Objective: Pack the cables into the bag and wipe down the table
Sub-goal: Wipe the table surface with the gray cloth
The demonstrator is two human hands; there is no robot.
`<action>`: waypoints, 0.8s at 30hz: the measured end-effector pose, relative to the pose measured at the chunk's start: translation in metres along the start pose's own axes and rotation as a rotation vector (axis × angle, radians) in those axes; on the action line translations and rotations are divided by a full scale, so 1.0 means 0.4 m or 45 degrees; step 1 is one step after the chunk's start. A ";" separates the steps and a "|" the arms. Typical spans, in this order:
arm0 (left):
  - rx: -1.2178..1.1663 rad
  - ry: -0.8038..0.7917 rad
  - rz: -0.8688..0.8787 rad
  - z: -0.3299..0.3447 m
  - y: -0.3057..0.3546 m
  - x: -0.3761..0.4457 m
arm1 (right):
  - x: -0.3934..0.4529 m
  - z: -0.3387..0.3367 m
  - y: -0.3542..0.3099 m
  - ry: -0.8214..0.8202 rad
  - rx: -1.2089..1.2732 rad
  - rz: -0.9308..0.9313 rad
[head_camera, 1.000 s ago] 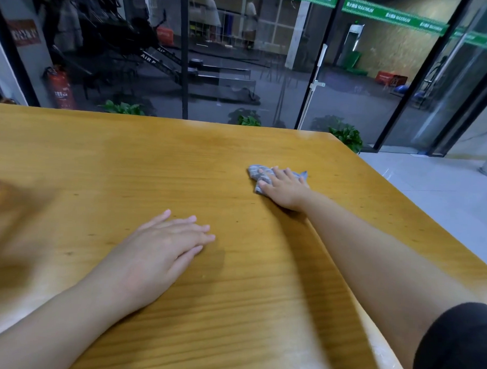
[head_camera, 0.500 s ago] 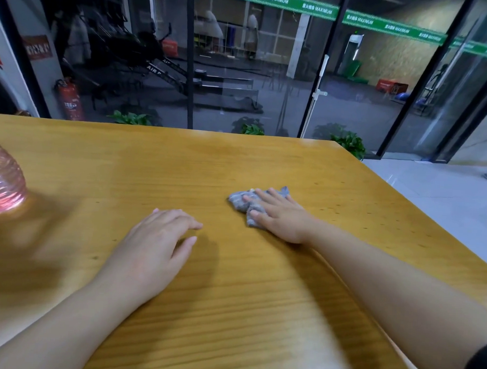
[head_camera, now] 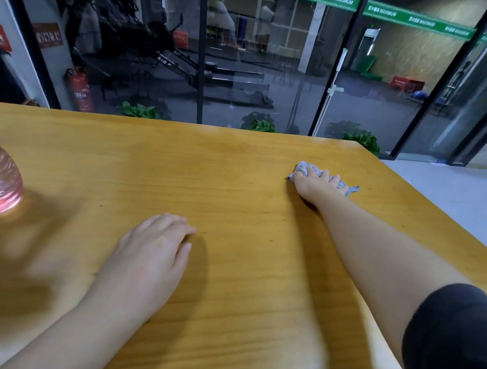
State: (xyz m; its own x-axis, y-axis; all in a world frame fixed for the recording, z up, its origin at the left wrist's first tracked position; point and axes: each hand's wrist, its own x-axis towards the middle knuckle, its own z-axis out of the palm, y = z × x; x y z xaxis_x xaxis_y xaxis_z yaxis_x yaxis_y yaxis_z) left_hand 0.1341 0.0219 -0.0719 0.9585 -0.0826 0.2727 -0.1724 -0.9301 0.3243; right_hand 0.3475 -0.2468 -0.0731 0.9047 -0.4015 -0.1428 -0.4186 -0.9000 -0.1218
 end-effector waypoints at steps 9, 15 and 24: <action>-0.031 -0.036 -0.026 0.002 -0.008 0.000 | 0.088 -0.005 -0.091 -0.012 -0.015 -0.122; -0.024 -0.067 -0.038 -0.007 -0.005 0.008 | 0.115 0.008 -0.173 -0.031 -0.036 -0.357; 0.000 -0.056 -0.022 -0.001 -0.004 0.007 | 0.067 0.034 -0.290 -0.041 -0.096 -0.622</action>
State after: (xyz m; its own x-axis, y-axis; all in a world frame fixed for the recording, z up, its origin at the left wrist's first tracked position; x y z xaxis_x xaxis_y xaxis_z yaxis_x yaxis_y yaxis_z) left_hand 0.1369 0.0232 -0.0715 0.9703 -0.0824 0.2273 -0.1561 -0.9314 0.3287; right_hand 0.4191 -0.1510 -0.0763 0.9903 0.0749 -0.1172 0.0619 -0.9919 -0.1106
